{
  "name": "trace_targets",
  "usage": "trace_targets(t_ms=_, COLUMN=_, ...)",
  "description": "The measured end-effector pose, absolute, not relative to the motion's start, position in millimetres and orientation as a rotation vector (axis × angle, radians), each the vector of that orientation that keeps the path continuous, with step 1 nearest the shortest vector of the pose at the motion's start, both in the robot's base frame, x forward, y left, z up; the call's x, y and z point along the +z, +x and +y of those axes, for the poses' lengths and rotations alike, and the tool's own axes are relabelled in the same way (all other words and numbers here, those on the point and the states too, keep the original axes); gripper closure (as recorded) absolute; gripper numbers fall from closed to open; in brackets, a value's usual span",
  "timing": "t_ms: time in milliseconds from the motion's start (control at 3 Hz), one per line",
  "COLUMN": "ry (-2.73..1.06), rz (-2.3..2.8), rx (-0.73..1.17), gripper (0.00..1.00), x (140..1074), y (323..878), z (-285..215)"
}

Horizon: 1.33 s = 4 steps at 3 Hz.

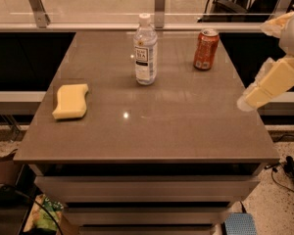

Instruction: Knock blue plastic bottle over

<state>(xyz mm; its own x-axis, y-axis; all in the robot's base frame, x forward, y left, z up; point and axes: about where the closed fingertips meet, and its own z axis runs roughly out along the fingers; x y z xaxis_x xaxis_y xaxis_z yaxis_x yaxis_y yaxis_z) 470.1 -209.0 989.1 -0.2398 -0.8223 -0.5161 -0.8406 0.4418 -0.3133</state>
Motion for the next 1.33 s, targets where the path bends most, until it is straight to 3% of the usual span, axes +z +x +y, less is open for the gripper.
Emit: trace_targets(t_ms=1333, ry=-0.983, rz=1.837, rx=0.278, gripper=0.0, x=981.8, y=553.1, z=-160.7)
